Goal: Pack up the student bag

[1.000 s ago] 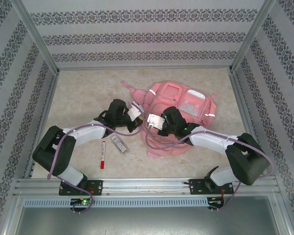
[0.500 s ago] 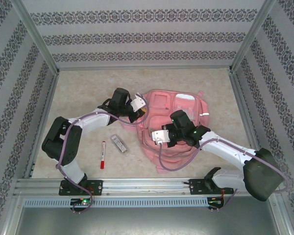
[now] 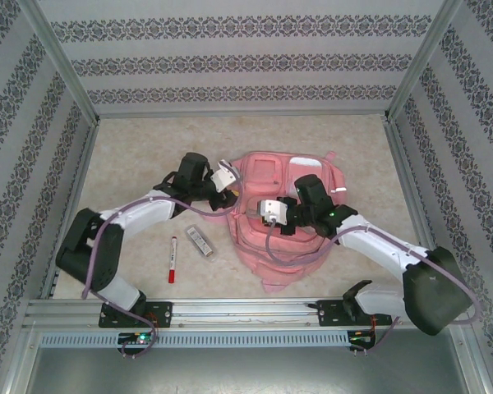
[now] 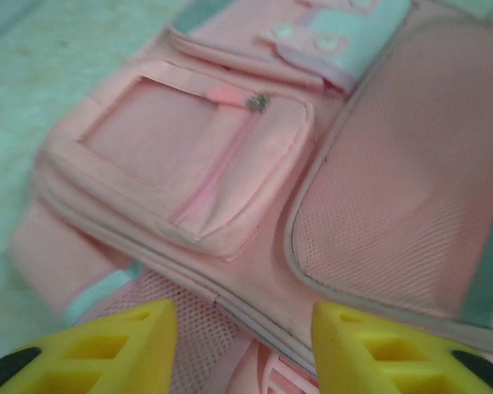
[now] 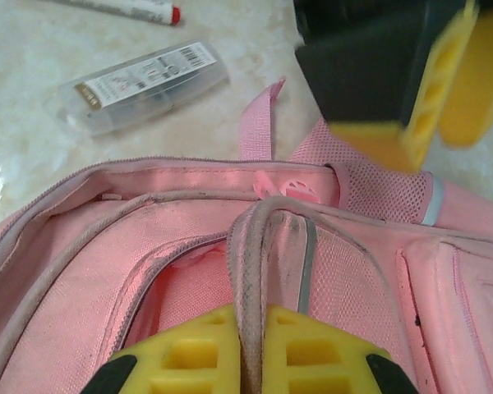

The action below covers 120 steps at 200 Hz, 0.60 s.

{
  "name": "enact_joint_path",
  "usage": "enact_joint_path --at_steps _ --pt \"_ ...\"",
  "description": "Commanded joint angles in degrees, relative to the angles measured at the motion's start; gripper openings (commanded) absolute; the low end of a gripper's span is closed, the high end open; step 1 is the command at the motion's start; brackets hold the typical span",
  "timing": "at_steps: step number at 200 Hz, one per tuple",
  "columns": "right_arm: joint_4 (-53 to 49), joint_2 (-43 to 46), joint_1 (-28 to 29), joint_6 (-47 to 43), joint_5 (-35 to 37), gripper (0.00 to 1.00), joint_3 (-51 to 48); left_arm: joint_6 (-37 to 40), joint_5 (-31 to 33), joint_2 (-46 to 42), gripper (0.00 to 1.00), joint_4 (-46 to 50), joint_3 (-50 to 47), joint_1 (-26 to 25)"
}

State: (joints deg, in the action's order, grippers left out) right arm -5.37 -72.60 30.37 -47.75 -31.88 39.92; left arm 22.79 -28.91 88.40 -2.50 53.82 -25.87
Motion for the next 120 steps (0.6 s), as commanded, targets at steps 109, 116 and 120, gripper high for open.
enact_joint_path --at_steps 109,116,120 --pt "5.3 -0.9 6.4 12.6 -4.4 0.98 5.8 -27.9 14.6 -17.7 0.78 24.8 0.2 5.3" --pt "6.1 -1.1 8.2 13.7 -1.2 0.98 6.4 -31.2 15.0 -18.7 0.78 25.6 -0.4 6.0" --pt "6.7 -1.3 9.2 14.8 0.9 0.98 6.8 -33.2 15.3 -19.6 0.78 25.8 -1.1 6.4"
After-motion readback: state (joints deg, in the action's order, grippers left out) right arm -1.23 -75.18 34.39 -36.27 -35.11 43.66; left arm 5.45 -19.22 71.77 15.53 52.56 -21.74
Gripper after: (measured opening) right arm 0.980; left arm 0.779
